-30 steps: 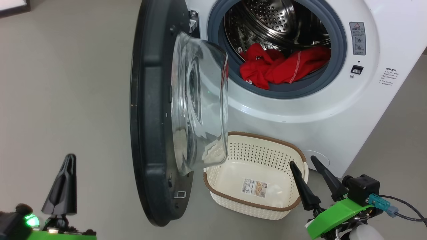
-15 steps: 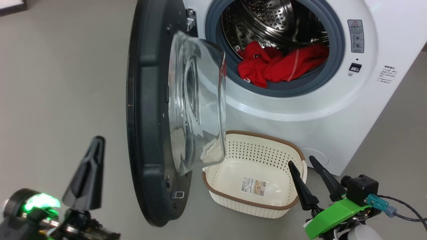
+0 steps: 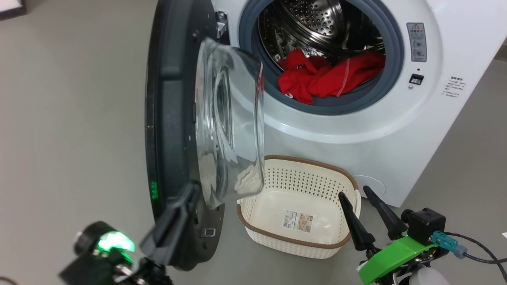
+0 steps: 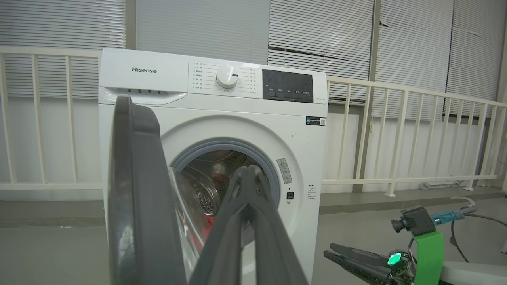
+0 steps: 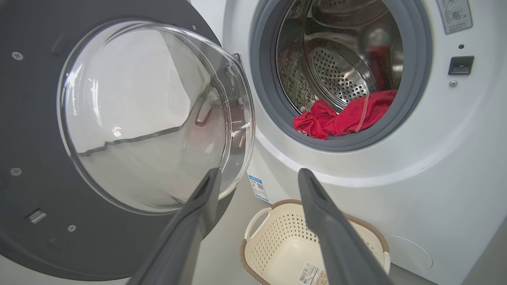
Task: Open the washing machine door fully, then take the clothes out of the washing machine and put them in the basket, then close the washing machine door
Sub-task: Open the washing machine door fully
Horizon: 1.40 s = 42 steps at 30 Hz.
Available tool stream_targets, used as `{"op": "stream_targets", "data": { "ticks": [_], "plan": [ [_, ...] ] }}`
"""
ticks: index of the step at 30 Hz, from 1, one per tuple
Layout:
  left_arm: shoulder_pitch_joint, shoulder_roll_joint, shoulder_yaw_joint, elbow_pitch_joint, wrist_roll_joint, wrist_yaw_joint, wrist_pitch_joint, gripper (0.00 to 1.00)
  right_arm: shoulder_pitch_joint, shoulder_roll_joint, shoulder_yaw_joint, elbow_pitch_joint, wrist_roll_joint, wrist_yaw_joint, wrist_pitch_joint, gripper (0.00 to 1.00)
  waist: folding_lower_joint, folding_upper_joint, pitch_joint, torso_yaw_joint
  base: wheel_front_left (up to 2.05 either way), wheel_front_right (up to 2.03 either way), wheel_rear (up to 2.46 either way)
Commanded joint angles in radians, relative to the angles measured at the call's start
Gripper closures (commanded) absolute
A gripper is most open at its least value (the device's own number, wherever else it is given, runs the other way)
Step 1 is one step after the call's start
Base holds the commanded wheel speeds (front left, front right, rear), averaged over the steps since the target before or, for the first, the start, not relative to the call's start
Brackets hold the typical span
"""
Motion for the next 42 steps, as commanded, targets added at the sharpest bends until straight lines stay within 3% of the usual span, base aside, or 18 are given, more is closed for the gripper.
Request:
{"op": "stream_targets", "data": {
  "ticks": [1,10,18,30,42],
  "plan": [
    [-0.058,0.025,0.02,-0.013,-0.005,-0.003,0.006,1.0,-0.04,0.002,0.022,-0.022,-0.013,0.002,-0.012,0.0,0.0,0.0,0.001,-0.003,0.0,0.0,0.0],
    [-0.077,0.032,-0.135,0.165,-0.055,-0.003,0.04,1.0,-0.047,0.003,0.024,-0.017,-0.014,0.002,-0.012,0.0,0.0,0.0,0.014,-0.019,0.0,0.0,0.0],
    [-0.107,0.026,-0.17,0.303,-0.097,-0.003,0.026,1.0,-0.052,0.006,0.025,-0.011,-0.017,0.002,-0.012,0.0,0.0,0.0,0.022,-0.026,0.0,0.0,0.0],
    [-0.126,0.036,-0.133,0.436,-0.142,0.003,-0.01,1.0,-0.055,0.01,0.026,-0.004,-0.018,0.002,-0.012,0.0,0.0,0.0,0.024,-0.022,0.0,0.0,0.0],
    [-0.119,0.076,-0.071,0.468,-0.169,0.025,-0.024,1.0,-0.051,0.01,0.032,-0.002,-0.016,0.002,-0.012,0.0,0.0,0.0,0.022,-0.012,0.0,0.0,0.0]
  ]
}}
